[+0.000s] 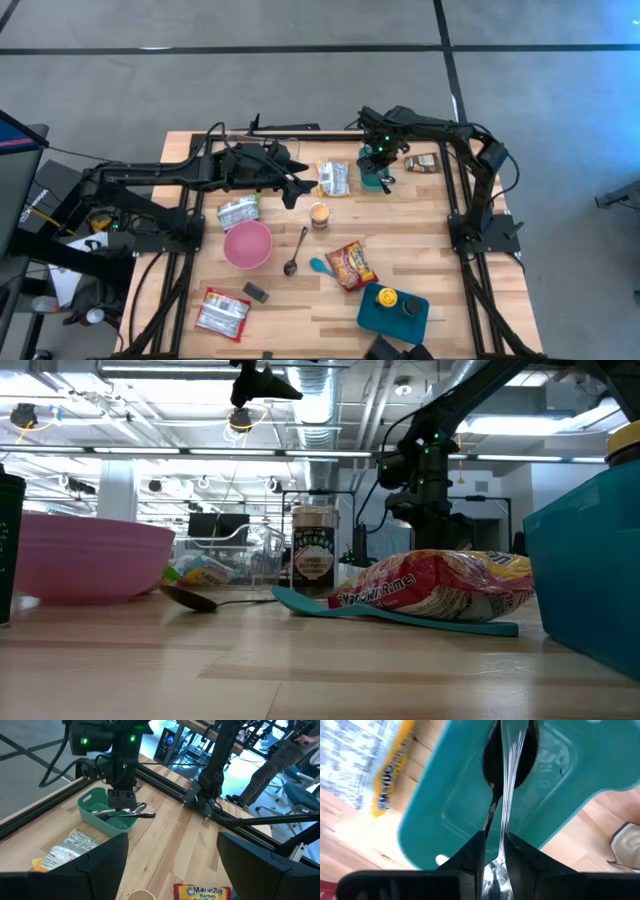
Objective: Pick & Place Food Item
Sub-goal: Put the red noodle pack into the transparent bin
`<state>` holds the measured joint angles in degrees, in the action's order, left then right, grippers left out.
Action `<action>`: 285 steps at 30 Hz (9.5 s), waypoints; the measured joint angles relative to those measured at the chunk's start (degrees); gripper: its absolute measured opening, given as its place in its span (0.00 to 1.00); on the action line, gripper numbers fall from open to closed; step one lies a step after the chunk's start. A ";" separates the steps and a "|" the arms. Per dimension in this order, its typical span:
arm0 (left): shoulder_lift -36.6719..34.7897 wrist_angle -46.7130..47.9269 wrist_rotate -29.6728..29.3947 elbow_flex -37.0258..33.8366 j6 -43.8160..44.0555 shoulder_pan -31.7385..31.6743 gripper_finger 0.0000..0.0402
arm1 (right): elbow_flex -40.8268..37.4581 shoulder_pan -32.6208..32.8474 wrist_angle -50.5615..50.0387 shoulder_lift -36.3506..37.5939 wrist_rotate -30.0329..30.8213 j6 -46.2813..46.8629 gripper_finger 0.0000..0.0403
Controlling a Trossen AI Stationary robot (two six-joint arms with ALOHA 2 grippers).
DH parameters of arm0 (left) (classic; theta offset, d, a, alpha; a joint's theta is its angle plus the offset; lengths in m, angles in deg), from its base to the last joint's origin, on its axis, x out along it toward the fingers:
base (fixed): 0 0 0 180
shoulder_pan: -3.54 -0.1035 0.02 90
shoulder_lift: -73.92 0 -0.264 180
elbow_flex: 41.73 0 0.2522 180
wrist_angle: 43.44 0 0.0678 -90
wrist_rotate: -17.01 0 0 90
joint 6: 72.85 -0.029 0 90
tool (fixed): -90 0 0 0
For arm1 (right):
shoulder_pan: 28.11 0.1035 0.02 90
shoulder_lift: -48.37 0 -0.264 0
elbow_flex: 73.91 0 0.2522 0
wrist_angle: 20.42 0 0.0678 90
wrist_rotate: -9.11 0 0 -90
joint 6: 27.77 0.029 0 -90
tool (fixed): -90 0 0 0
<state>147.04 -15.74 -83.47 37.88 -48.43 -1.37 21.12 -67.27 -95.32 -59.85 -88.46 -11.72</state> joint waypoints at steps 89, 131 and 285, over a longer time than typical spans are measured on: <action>0.00 1.74 3.11 -0.04 -6.75 13.22 0.75 | -17.26 58.37 1.90 36.21 16.41 47.75 0.16; -0.02 1.44 1.05 -0.04 -0.99 13.20 0.75 | -45.06 53.43 45.54 36.43 -1.41 45.75 0.16; 15.67 -13.86 0.75 -0.04 -22.69 14.60 0.75 | -45.90 46.12 71.96 50.51 -0.56 44.68 0.00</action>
<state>162.72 -29.61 -82.72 37.84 -71.12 13.23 -24.78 -21.15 -23.36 -9.34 -89.02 32.96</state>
